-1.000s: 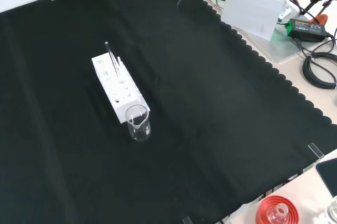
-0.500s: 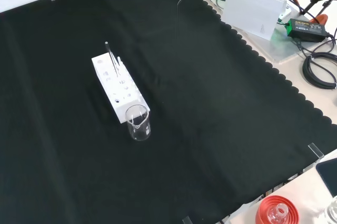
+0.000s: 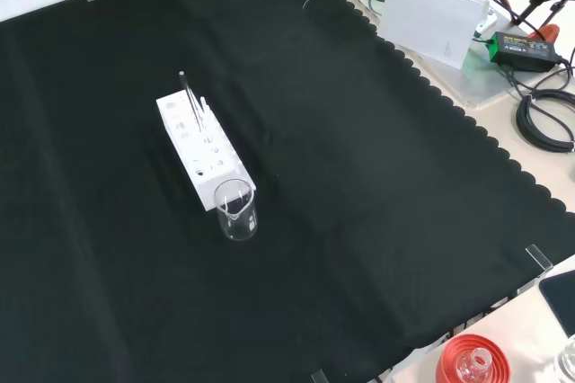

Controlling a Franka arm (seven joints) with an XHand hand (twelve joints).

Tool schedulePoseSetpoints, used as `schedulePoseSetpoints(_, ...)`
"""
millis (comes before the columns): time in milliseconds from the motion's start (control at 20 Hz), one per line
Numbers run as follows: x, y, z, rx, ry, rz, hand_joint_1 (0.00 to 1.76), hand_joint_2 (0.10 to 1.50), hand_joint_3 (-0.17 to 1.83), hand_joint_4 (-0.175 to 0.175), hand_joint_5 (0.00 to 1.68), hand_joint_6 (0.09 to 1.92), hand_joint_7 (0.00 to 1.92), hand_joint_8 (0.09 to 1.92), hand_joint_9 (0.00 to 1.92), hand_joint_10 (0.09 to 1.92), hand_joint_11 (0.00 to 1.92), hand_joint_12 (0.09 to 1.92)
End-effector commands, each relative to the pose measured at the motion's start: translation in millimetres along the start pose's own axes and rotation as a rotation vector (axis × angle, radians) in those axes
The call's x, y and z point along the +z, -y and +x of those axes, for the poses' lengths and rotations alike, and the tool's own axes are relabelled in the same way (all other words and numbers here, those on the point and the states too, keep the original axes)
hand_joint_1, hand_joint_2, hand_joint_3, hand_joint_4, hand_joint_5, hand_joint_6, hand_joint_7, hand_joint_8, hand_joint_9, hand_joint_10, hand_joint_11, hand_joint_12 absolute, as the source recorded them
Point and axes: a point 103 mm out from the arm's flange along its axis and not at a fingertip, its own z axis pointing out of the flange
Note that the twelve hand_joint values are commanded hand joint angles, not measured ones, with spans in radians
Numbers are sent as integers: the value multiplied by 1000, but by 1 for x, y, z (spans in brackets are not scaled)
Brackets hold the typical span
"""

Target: Take the glass rod from the white test tube rack.

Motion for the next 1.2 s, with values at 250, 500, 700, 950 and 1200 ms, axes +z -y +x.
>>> schedulePoseSetpoints(250, 14, -32, 29, -65, 25, 18, 675, 820, 408, -143, 376, 87, 247, 806, 442, 820, 360, 1345)
schedulePoseSetpoints(500, 24, -45, 38, -75, 17, 32, 687, 805, 433, -147, 395, 87, 326, 799, 489, 795, 396, 1322)
schedulePoseSetpoints(700, 30, -53, 44, -73, 2, 43, 694, 799, 441, -149, 403, 87, 337, 794, 510, 789, 415, 1321)
schedulePoseSetpoints(950, 38, -61, 52, -97, -8, 41, 711, 788, 446, -149, 415, 87, 342, 793, 531, 786, 434, 1317)
schedulePoseSetpoints(1200, 44, -71, 62, -114, -31, 50, 725, 768, 451, -147, 422, 87, 349, 794, 544, 779, 442, 1310)
